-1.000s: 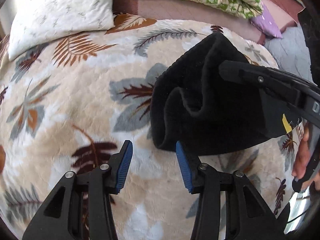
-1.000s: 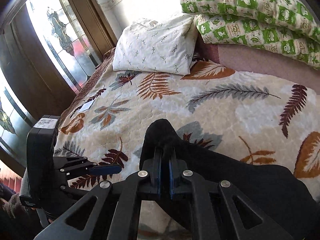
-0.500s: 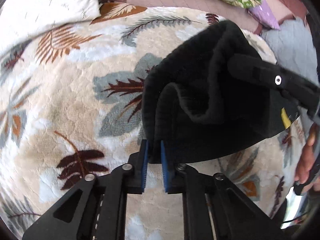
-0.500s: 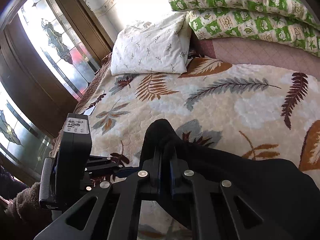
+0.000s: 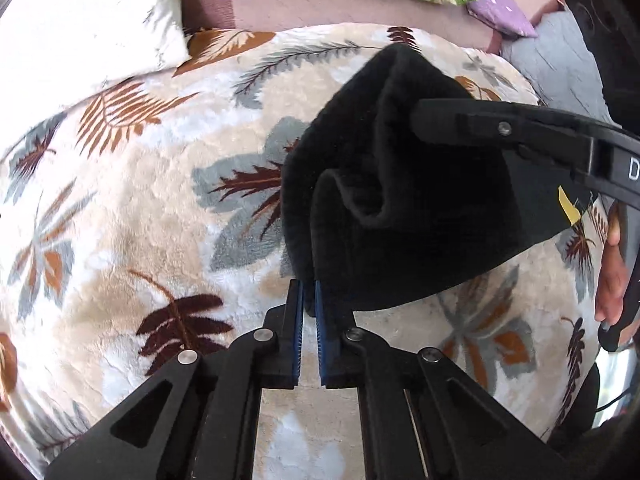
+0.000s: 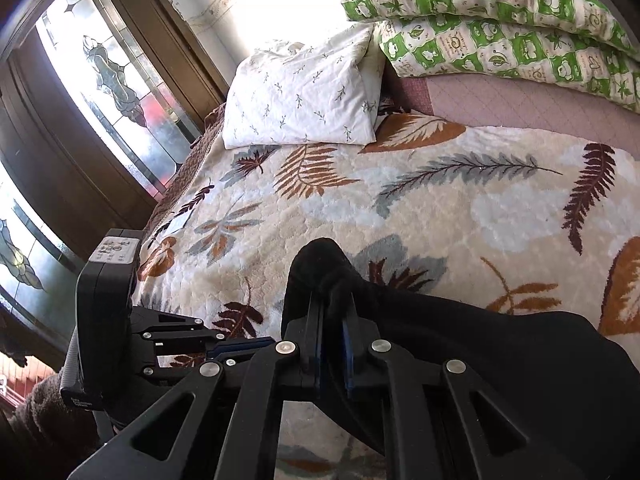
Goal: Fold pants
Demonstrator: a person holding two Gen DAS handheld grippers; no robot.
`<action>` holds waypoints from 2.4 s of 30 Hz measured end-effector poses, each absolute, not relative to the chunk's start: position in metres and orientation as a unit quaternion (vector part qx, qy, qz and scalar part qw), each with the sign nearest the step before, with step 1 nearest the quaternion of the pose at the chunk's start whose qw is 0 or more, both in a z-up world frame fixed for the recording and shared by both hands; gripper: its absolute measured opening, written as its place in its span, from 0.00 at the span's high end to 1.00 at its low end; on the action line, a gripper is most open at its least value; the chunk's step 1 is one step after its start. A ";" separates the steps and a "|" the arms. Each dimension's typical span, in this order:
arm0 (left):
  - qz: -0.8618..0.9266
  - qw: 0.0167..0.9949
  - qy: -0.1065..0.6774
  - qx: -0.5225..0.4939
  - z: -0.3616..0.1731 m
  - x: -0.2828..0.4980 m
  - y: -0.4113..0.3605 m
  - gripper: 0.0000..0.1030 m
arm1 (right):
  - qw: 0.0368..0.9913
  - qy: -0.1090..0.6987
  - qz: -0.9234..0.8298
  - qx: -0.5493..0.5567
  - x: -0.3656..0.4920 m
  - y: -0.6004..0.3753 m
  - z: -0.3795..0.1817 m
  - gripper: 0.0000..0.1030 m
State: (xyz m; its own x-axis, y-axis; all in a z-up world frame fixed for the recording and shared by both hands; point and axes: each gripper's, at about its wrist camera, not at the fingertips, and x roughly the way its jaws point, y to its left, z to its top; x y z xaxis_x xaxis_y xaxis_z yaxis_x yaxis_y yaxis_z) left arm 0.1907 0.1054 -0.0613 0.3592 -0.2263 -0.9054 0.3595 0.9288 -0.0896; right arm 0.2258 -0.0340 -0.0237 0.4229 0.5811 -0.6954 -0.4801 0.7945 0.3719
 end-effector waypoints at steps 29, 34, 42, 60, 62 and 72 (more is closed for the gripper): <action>-0.196 0.810 0.548 0.065 -0.077 0.204 0.088 0.78 | 0.832 0.449 0.319 0.073 0.231 -0.038 -0.033 0.91; -0.224 0.801 0.554 0.022 -0.068 0.180 0.097 0.78 | 0.834 0.446 0.317 0.066 0.227 -0.036 -0.032 0.91; -0.228 0.771 0.593 -0.050 -0.078 0.167 0.117 0.77 | 0.840 0.419 0.339 -0.056 0.181 0.001 -0.043 0.91; -0.228 0.765 0.571 -0.191 -0.037 0.171 0.156 0.61 | 0.813 0.460 0.356 0.027 0.150 -0.037 -0.055 0.65; -0.226 0.764 0.577 -0.177 -0.041 0.185 0.136 0.61 | 0.827 0.449 0.337 0.029 0.140 -0.064 -0.045 0.65; -0.193 0.764 0.598 -0.145 -0.048 0.197 0.113 0.61 | 0.883 0.423 0.052 0.196 0.102 -0.367 -0.026 0.56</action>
